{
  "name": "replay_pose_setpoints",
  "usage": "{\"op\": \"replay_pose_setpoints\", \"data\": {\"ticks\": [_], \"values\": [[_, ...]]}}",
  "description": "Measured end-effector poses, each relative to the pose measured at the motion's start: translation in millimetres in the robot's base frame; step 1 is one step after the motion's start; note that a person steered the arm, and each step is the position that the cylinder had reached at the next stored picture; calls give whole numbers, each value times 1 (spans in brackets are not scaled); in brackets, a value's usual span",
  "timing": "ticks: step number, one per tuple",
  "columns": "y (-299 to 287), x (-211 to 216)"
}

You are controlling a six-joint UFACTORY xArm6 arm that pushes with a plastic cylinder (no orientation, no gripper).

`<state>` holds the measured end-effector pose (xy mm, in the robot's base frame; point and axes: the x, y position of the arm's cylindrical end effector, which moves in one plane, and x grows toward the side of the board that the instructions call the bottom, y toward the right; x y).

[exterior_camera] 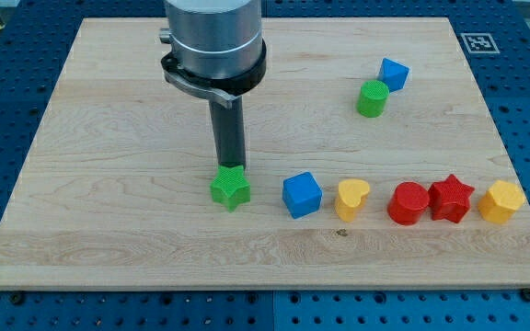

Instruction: Push the blue triangle to the center

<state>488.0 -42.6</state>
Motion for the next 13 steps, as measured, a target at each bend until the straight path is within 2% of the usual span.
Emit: {"op": "replay_pose_setpoints", "data": {"ticks": [2,3,4,5,6,7,8,9,10,12,13], "values": [[6,8],[6,-43],[3,-125],[8,-178],[33,-180],[93,-213],[182,-241],[252,-230],[255,-213],[241,-148],[212,-145]]}}
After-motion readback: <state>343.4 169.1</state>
